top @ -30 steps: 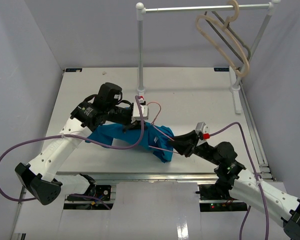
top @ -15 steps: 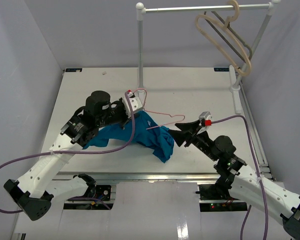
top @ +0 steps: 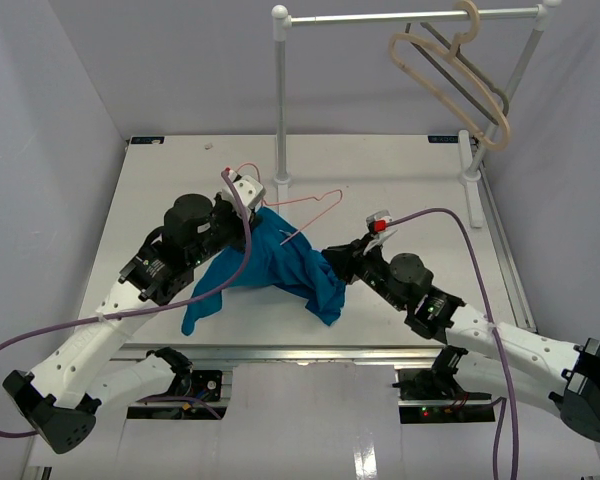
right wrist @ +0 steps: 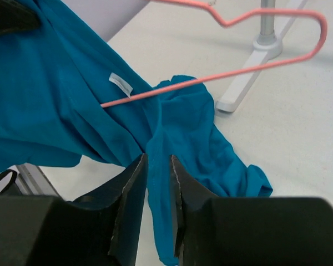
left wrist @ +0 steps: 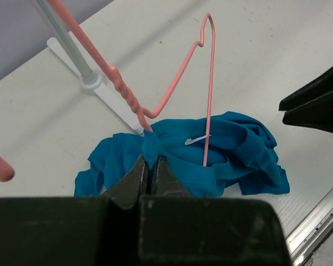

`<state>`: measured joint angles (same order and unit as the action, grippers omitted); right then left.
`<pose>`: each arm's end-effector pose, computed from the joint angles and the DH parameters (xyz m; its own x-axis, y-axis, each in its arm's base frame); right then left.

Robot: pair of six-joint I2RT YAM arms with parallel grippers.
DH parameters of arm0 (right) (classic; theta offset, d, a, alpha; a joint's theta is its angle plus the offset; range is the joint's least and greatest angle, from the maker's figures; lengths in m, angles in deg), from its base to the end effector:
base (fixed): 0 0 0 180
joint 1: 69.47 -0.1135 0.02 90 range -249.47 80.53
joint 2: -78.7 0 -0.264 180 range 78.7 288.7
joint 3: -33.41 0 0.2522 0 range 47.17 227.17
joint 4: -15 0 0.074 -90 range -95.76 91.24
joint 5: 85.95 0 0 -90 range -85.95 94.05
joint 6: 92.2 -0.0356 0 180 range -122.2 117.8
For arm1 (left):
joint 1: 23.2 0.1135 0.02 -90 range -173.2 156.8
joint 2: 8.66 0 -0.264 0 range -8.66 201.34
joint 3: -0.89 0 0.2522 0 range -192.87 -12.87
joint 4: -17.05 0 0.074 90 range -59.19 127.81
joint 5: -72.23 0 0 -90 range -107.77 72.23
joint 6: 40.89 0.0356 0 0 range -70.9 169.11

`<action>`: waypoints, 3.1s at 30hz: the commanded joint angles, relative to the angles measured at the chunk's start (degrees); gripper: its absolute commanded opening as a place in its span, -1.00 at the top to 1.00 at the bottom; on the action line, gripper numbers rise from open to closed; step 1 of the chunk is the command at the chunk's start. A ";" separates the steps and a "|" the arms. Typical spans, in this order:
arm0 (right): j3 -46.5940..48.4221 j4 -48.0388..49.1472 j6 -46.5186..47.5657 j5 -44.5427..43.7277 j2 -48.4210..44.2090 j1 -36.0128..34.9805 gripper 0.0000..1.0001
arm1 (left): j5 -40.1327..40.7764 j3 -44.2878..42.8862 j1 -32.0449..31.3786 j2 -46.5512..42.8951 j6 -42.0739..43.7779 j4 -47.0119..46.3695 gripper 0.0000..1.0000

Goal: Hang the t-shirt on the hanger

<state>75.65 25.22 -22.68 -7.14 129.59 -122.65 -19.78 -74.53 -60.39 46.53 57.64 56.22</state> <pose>0.1324 0.1653 0.2834 -0.2187 0.2806 -0.9346 -0.6325 0.6886 0.3547 0.1662 -0.1277 0.3819 -0.1622 0.3091 -0.9371 0.6619 0.7384 0.1290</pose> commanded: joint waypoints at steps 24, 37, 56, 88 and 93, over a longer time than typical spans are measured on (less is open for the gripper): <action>3.74 5.46 -1.16 -10.86 19.59 1.73 0.22 | 5.41 -1.97 0.18 -3.85 -11.34 -0.43 1.00; 5.28 6.85 1.41 1.88 17.41 7.22 0.07 | 2.19 -1.27 0.19 -3.78 -12.40 -0.62 1.00; 7.73 4.42 1.69 -24.30 16.42 -5.75 0.21 | 3.35 -1.05 0.10 -3.11 -13.30 -1.48 1.00; 10.28 -2.63 -1.84 -39.03 21.26 -3.91 0.66 | 4.09 1.11 0.10 -5.83 -11.49 -1.00 1.00; 7.05 -3.29 -2.42 -27.48 15.22 5.93 0.85 | -5.18 2.33 0.10 -8.52 -6.49 -1.05 1.00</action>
<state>84.57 21.10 -24.13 -39.96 149.20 -123.68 -18.05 -72.80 -60.39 41.68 46.39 56.34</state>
